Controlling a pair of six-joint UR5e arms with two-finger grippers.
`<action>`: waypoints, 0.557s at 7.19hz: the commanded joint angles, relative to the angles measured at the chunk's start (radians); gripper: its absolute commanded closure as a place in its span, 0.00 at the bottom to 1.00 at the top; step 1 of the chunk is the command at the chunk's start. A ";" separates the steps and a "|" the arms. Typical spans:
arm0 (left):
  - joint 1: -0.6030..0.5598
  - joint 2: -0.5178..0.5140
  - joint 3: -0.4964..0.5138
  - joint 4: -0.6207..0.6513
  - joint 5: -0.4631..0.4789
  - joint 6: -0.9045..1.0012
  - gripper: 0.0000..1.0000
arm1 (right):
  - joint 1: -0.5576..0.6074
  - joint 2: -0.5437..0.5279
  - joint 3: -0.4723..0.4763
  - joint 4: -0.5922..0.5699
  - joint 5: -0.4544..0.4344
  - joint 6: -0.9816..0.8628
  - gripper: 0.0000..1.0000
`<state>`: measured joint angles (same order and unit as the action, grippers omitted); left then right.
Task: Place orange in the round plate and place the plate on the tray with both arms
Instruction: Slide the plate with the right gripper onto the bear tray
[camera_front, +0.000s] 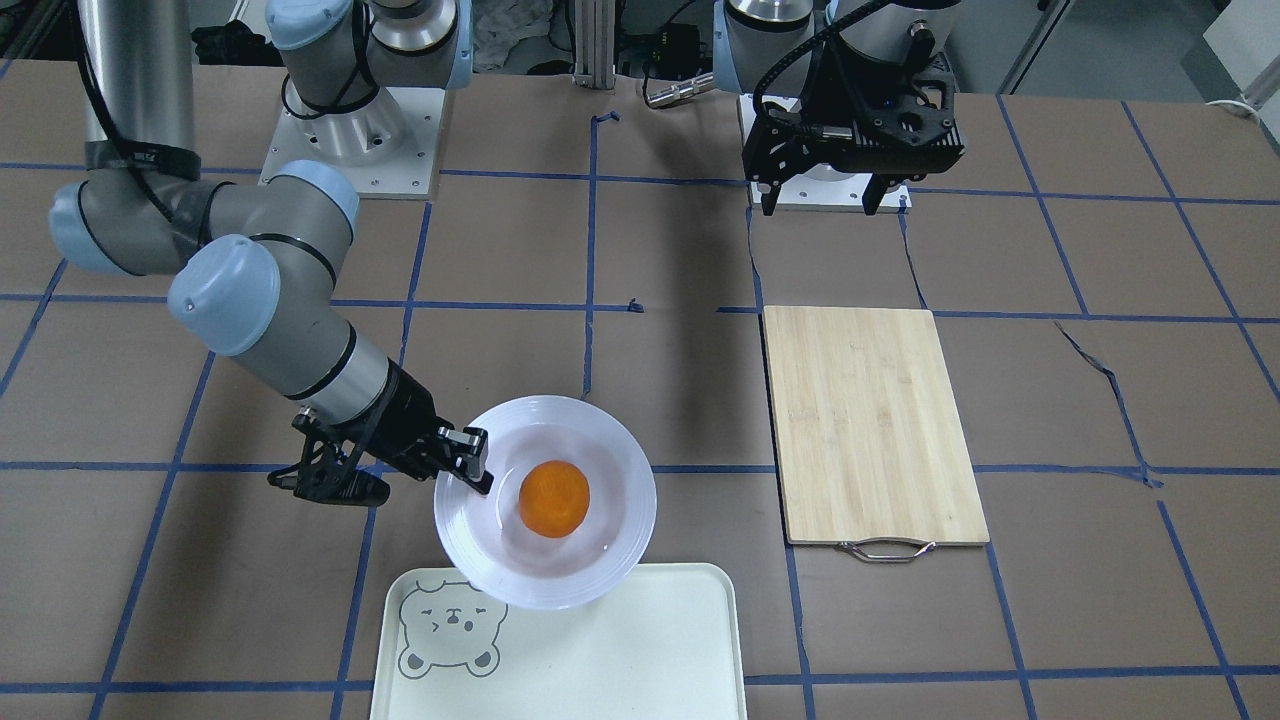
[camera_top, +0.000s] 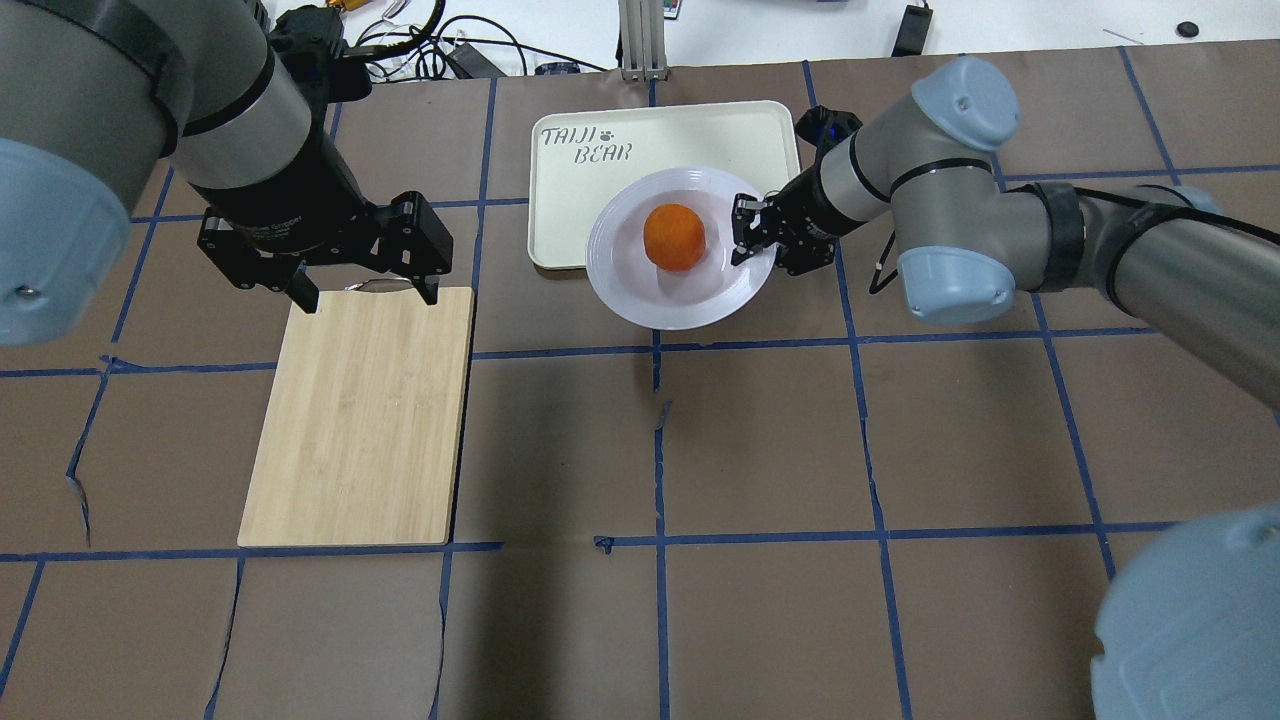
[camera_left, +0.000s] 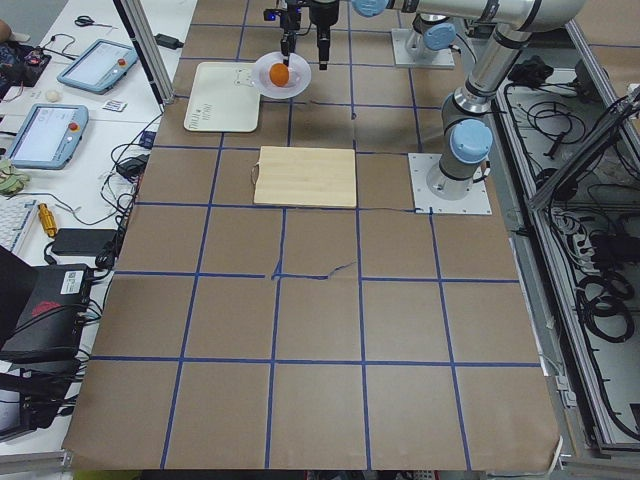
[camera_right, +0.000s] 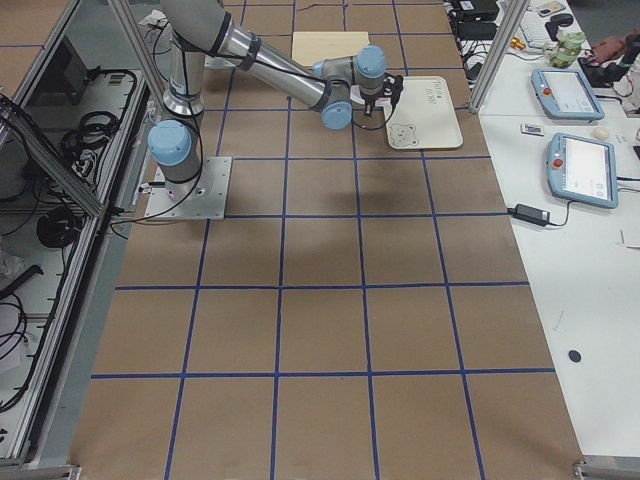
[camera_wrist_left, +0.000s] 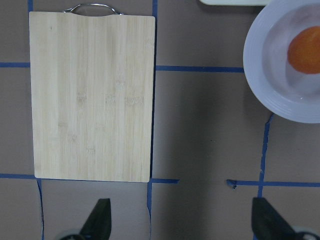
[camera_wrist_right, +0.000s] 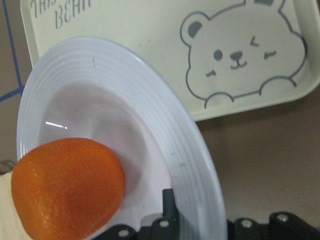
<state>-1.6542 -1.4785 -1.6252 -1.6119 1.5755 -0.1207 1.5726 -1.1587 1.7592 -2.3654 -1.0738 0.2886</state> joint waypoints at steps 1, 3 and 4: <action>0.004 0.000 0.002 0.003 0.000 -0.001 0.00 | -0.005 0.207 -0.233 0.011 0.006 0.012 0.84; 0.002 -0.002 0.001 0.004 0.000 -0.001 0.00 | -0.002 0.318 -0.363 0.006 0.043 0.084 0.84; 0.002 0.000 0.001 0.003 0.001 -0.001 0.00 | -0.002 0.342 -0.368 -0.003 0.087 0.095 0.84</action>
<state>-1.6527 -1.4797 -1.6238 -1.6082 1.5754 -0.1212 1.5696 -0.8617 1.4248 -2.3599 -1.0339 0.3530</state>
